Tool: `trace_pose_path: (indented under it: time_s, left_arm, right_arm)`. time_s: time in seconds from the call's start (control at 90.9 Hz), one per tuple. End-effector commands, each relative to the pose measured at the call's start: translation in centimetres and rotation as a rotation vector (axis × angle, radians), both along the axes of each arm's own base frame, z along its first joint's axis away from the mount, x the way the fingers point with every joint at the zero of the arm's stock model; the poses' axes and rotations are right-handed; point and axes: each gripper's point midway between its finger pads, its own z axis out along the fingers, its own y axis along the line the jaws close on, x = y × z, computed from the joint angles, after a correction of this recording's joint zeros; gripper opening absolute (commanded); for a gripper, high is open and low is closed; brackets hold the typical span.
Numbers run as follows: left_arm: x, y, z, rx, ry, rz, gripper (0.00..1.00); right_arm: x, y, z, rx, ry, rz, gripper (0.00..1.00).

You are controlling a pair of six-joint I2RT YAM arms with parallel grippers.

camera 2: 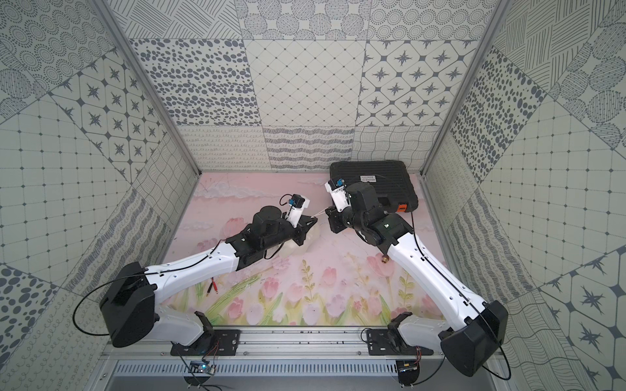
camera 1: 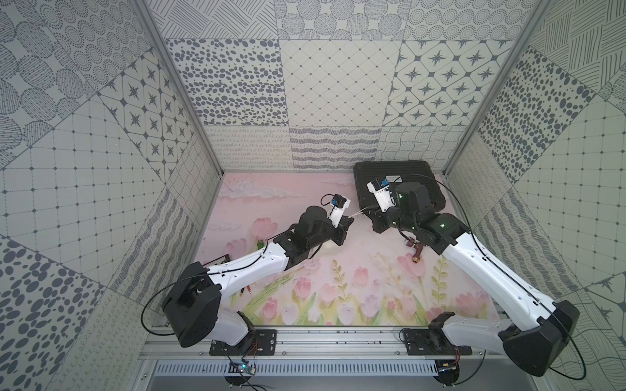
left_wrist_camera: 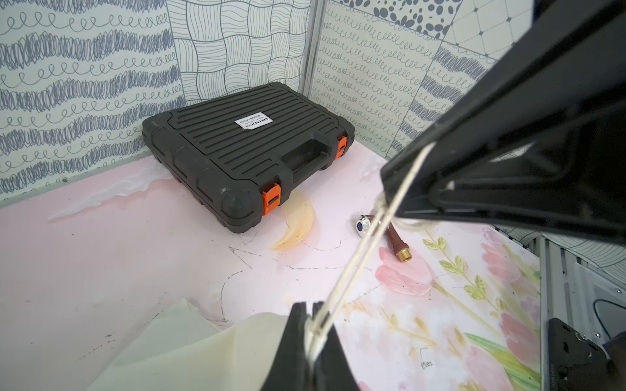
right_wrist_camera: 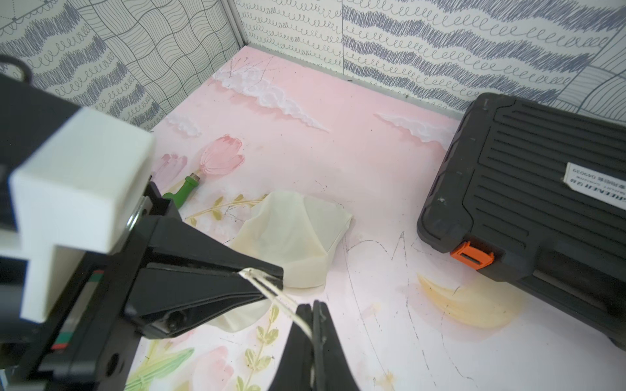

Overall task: Close the soil bag
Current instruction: Frap the soil bag at the center of the board.

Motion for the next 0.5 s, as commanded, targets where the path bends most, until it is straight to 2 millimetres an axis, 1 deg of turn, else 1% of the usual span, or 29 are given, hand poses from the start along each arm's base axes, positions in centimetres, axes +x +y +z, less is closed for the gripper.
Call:
trace_pose_path:
  time_s: [0.0,0.099,0.165,0.242,0.308,0.396,0.484]
  left_arm:
    - [-1.7,8.7,-12.4,0.386,0.312,0.277,0.04]
    - [-2.0,10.3,-13.4,0.423,0.315,0.332,0.05]
    - [-2.2,11.3,-14.0,0.436,0.324,0.362,0.11]
    - [-2.4,12.3,-14.5,0.438,0.340,0.387,0.16]
    - [-2.5,12.9,-14.7,0.442,0.349,0.407,0.18]
    - [-2.4,13.9,-14.9,0.444,0.361,0.442,0.18]
    - [-2.1,15.4,-15.1,0.451,0.379,0.501,0.19]
  right_arm:
    - [3.8,-6.1,10.3,0.122,-0.310,-0.306,0.00]
    - [4.2,-7.9,10.8,0.131,-0.320,-0.368,0.00]
    - [4.4,-9.4,11.3,0.142,-0.330,-0.412,0.00]
    - [4.5,-10.8,11.8,0.144,-0.342,-0.443,0.00]
    - [4.7,-11.4,12.0,0.151,-0.344,-0.457,0.00]
    - [4.8,-11.8,12.1,0.155,-0.345,-0.460,0.00]
    - [4.8,-12.4,12.2,0.153,-0.349,-0.480,0.00]
